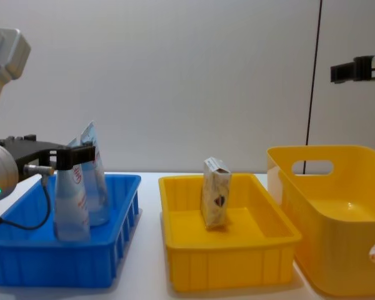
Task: Bimanual collaborative sorting of washing and personal care products
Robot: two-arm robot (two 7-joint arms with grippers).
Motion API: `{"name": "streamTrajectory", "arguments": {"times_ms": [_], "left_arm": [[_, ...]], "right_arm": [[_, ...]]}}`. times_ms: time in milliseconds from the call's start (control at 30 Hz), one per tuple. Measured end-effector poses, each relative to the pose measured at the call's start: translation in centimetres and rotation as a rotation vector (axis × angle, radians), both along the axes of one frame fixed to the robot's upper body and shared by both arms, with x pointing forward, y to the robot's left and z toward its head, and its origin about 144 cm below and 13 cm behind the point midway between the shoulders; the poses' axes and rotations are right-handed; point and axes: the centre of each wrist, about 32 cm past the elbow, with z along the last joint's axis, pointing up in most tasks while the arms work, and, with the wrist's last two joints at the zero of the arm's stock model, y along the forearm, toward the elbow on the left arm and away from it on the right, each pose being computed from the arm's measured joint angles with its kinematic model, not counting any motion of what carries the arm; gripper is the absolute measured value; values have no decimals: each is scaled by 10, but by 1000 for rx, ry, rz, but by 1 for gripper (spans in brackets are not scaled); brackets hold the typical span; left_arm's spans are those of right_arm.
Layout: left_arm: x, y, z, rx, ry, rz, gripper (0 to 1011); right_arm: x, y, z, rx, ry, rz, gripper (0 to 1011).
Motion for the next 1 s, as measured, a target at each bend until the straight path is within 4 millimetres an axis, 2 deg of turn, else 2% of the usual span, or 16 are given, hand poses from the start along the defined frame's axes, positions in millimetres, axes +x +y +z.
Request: {"name": "streamTrajectory", "arguments": {"times_ms": [733, 1000], "left_arm": [[22, -2, -19, -68, 99, 41, 1001], [26, -4, -24, -66, 118, 55, 835]], "right_arm": [[0, 0, 0, 0, 0, 0, 1002], [0, 0, 0, 0, 0, 0, 1002]]}}
